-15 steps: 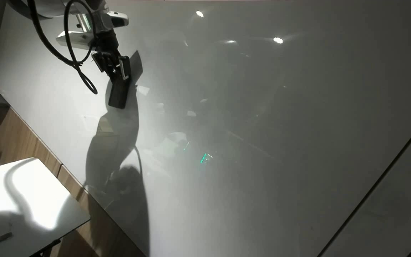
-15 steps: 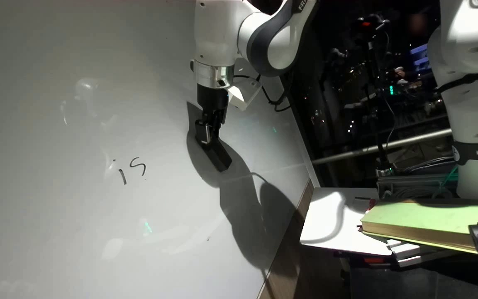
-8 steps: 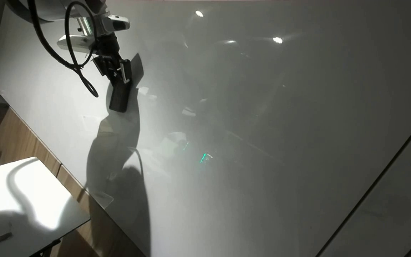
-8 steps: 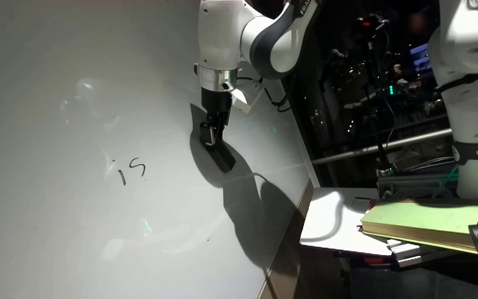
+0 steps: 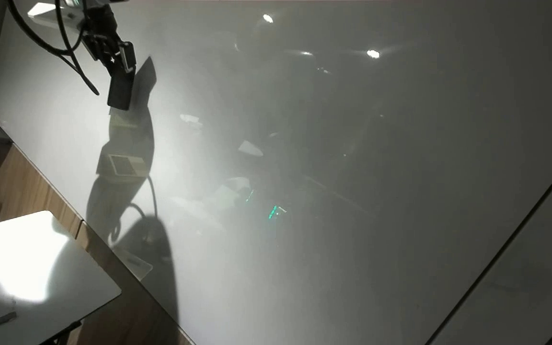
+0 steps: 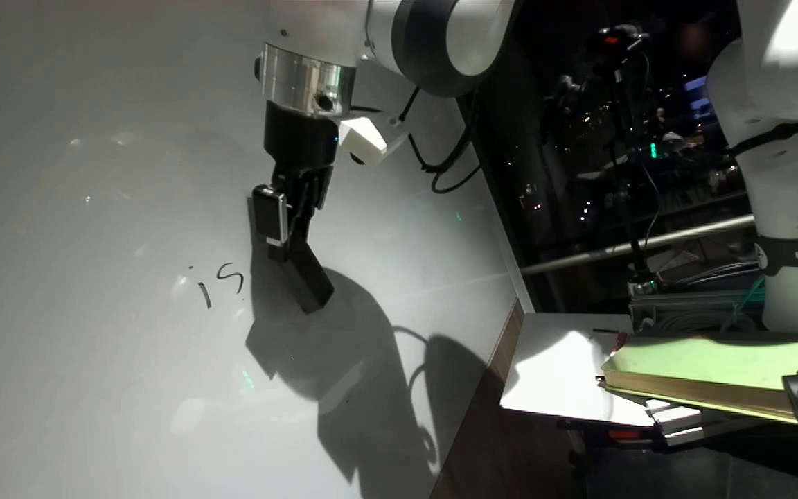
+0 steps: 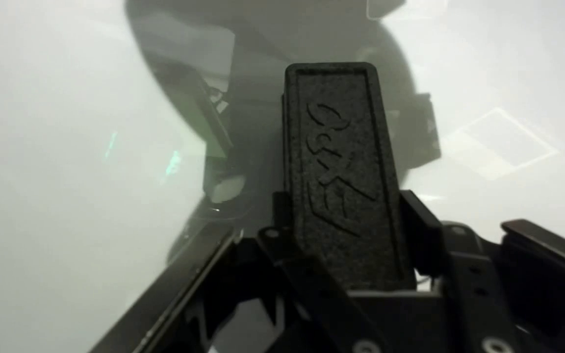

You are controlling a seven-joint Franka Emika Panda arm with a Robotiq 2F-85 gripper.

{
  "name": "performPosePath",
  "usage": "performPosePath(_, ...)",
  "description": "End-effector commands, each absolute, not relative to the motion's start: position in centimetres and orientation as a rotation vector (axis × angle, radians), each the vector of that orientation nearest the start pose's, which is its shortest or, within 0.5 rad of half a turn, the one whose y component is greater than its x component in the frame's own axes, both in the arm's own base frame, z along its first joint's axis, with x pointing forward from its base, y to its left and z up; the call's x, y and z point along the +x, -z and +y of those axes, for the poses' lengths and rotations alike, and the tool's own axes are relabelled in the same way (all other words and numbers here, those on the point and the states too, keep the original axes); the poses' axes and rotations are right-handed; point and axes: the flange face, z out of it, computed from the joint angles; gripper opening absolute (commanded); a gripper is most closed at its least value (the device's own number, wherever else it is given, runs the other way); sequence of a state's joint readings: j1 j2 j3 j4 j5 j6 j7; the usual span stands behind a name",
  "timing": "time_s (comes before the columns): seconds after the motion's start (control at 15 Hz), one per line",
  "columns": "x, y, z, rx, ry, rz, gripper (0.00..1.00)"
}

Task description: Erase the words on the whiteboard

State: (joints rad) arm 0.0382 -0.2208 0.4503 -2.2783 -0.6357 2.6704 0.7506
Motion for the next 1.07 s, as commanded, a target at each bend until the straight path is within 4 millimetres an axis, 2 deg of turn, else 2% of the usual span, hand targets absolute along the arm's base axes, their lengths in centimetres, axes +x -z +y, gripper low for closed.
performPosePath(0.0,44.9,-50.5,31.7,-2.971,1.192,-0.398,0.30)
performPosePath(0.4,45.8,-51.5,37.3,-2.924,1.208,-0.458,0.30)
performPosePath(0.6,46.6,-52.2,39.3,-2.912,1.239,-0.498,0.30)
performPosePath(0.73,47.7,-51.8,39.5,-2.919,1.265,-0.531,0.30)
performPosePath(1.0,49.9,-50.4,38.4,-2.953,1.271,-0.549,0.30)
